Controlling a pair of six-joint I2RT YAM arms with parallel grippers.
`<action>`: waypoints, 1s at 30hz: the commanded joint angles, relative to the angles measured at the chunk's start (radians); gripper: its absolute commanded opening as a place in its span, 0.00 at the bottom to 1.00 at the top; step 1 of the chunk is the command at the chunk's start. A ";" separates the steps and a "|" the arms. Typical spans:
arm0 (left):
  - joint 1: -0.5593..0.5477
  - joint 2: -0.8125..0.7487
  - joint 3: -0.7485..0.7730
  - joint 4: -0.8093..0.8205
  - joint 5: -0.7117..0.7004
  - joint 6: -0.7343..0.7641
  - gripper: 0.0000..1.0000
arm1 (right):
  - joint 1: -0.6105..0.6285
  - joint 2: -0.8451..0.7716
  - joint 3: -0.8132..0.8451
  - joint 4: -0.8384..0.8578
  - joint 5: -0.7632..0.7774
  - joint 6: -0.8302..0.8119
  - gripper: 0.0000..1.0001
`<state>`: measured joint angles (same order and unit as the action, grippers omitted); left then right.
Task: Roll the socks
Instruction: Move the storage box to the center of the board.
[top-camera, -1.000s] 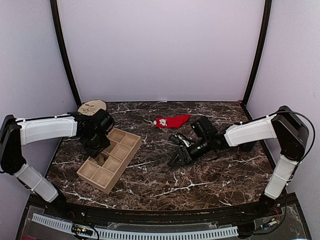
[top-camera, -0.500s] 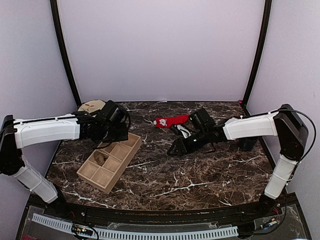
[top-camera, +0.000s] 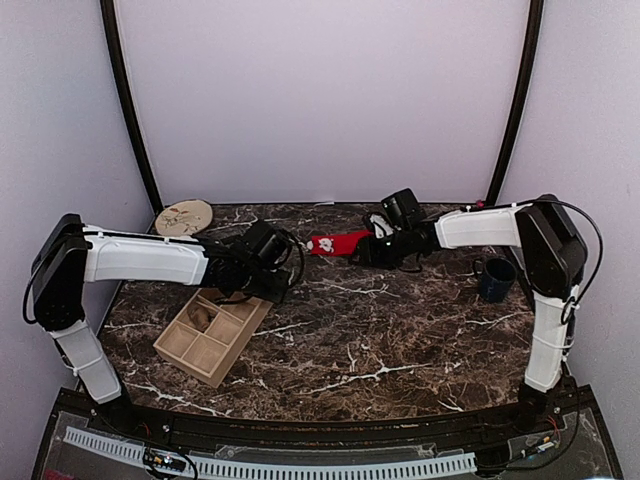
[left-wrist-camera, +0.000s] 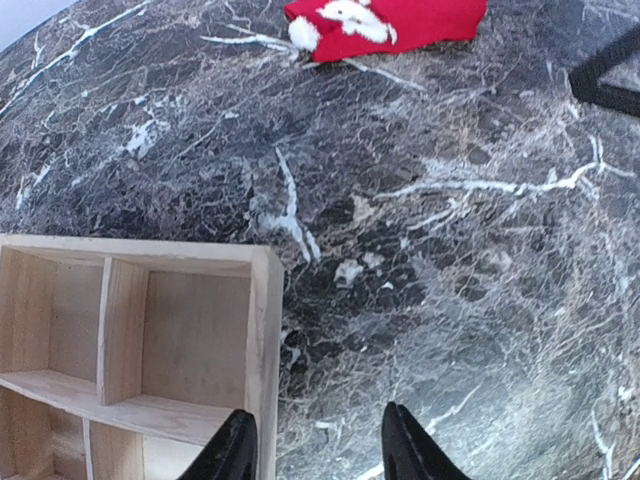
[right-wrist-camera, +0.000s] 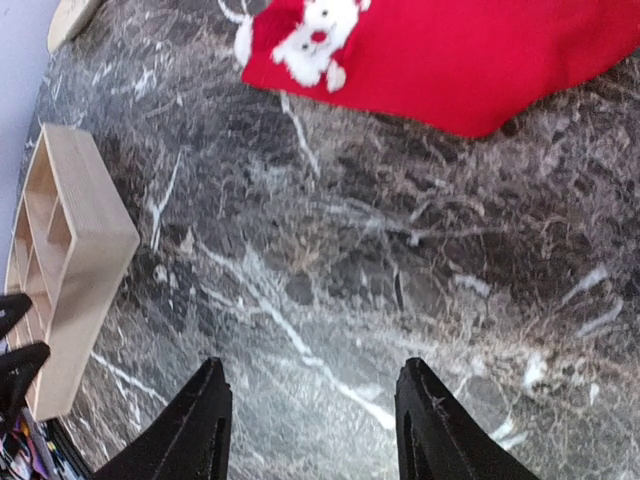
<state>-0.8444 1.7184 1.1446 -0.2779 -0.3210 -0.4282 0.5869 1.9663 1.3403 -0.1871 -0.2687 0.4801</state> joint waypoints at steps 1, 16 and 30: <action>-0.004 0.008 0.036 -0.120 -0.016 0.057 0.46 | -0.006 0.055 0.115 0.002 0.031 0.092 0.53; 0.009 -0.020 -0.089 -0.131 0.014 0.080 0.45 | -0.018 0.250 0.397 -0.114 0.157 0.213 0.54; 0.112 0.040 -0.102 -0.040 0.060 0.136 0.16 | -0.058 0.461 0.712 -0.213 0.213 0.031 0.54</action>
<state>-0.7517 1.7386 1.0458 -0.3428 -0.2695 -0.3344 0.5507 2.3806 1.9617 -0.3691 -0.0746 0.5610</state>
